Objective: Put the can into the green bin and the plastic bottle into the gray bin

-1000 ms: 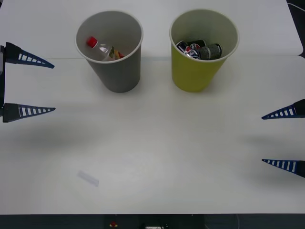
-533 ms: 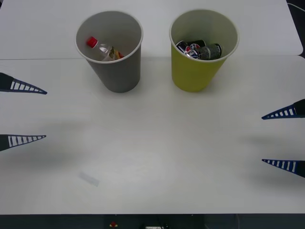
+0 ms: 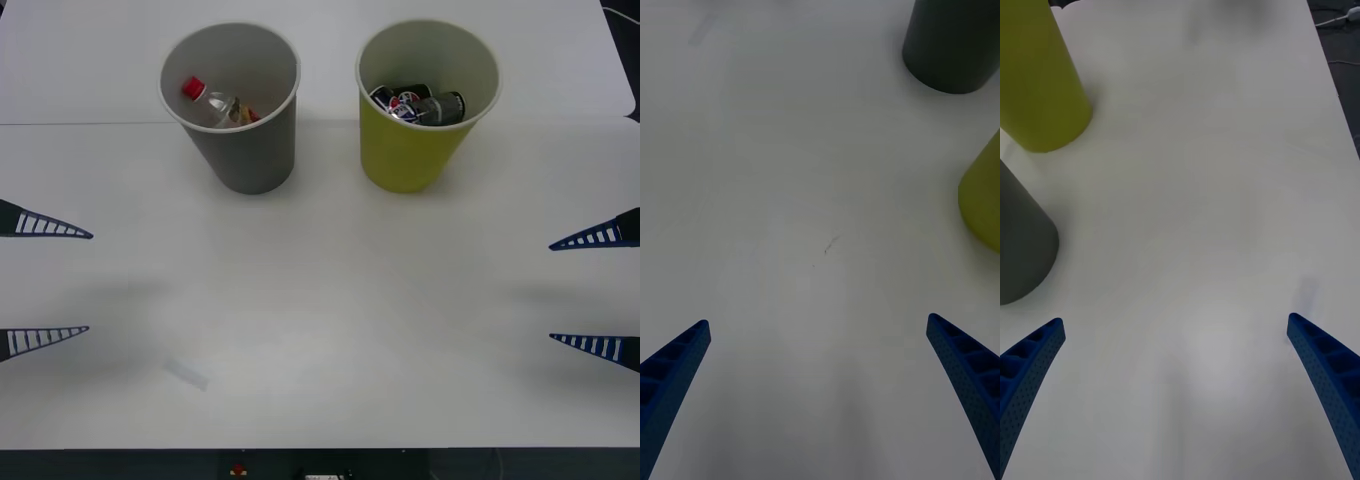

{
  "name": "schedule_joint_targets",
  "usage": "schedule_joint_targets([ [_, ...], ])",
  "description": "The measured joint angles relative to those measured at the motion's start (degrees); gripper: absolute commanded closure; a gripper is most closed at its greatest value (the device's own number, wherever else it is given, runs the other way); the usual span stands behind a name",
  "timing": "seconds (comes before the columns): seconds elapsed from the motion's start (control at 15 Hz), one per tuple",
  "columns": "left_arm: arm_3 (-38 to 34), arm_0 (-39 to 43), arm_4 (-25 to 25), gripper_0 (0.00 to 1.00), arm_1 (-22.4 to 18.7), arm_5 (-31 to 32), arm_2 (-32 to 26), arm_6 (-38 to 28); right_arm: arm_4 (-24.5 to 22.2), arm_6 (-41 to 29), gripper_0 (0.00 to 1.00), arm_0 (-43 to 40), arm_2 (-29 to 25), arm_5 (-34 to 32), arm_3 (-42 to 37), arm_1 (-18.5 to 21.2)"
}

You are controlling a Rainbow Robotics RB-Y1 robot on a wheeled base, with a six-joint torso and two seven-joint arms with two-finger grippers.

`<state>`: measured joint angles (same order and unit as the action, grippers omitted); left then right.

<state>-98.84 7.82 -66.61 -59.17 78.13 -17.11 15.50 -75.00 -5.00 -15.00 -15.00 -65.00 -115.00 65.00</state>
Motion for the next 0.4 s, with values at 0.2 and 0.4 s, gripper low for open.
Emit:
schedule_joint_targets([
  [0.2, 0.0, 1.1, -0.1, 0.0, -0.3, 0.3, 0.0, 0.1, 0.0, 0.0, 0.0, 0.0, 0.0, 0.0, 0.0, 0.0],
  [0.4, 0.0, 1.3, -0.2, 0.0, -0.5, 0.4, 0.0, -0.1, 0.0, 0.0, 0.0, 0.0, 0.0, 0.0, 0.0, 0.0],
])
